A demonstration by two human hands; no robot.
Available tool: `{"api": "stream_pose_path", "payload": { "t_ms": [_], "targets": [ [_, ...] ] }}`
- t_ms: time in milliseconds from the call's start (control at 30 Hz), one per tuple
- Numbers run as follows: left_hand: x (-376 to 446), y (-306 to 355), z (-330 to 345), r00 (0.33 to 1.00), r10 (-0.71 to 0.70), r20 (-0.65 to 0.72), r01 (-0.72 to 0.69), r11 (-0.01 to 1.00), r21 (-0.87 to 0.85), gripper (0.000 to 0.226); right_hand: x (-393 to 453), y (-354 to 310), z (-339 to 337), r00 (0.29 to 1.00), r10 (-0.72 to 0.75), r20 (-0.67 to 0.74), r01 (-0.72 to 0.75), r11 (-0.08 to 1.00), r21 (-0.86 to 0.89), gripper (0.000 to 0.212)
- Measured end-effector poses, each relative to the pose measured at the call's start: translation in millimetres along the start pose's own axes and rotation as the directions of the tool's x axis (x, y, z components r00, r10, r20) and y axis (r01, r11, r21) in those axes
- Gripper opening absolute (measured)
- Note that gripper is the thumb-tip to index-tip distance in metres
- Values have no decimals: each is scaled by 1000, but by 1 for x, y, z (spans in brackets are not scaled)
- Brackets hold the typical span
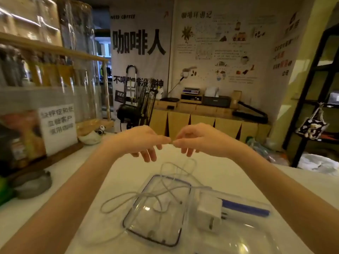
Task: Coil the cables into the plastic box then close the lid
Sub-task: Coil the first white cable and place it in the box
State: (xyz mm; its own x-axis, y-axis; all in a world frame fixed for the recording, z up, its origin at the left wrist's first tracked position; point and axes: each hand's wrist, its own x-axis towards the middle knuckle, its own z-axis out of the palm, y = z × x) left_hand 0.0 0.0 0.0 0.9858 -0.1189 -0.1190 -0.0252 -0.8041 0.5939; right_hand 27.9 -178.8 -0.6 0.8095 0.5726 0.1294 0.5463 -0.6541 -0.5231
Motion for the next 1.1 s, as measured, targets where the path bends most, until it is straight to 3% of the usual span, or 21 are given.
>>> {"api": "stream_pose_path", "payload": {
  "t_ms": [133,400,500,633,800,967,1100],
  "targets": [
    [-9,-26,19,998,-58,7,58,997,55,39,4,1,37,979,14,203,1,998,-70,30],
    [-13,-65,60,998,18,-54,-10,988,155,21,-1,14,79,963,-10,270,126,900,-418,22],
    [-11,-72,65,993,54,-103,-36,985,171,18,-1,16,79,966,-34,257,136,911,-389,13],
    [-7,-73,65,981,97,-167,-71,985,157,13,-1,16,75,966,-21,258,91,961,-263,20],
    [-5,-64,52,902,137,-410,-118,990,72,11,-8,14,72,965,-7,263,79,962,-262,26],
    [-8,-43,40,785,190,-589,-268,962,-47,4,-10,16,62,994,28,103,16,918,-395,28],
    [-11,-18,35,793,261,-550,-352,934,-63,5,-18,18,35,984,129,-126,-152,969,-196,33]
  ]
}}
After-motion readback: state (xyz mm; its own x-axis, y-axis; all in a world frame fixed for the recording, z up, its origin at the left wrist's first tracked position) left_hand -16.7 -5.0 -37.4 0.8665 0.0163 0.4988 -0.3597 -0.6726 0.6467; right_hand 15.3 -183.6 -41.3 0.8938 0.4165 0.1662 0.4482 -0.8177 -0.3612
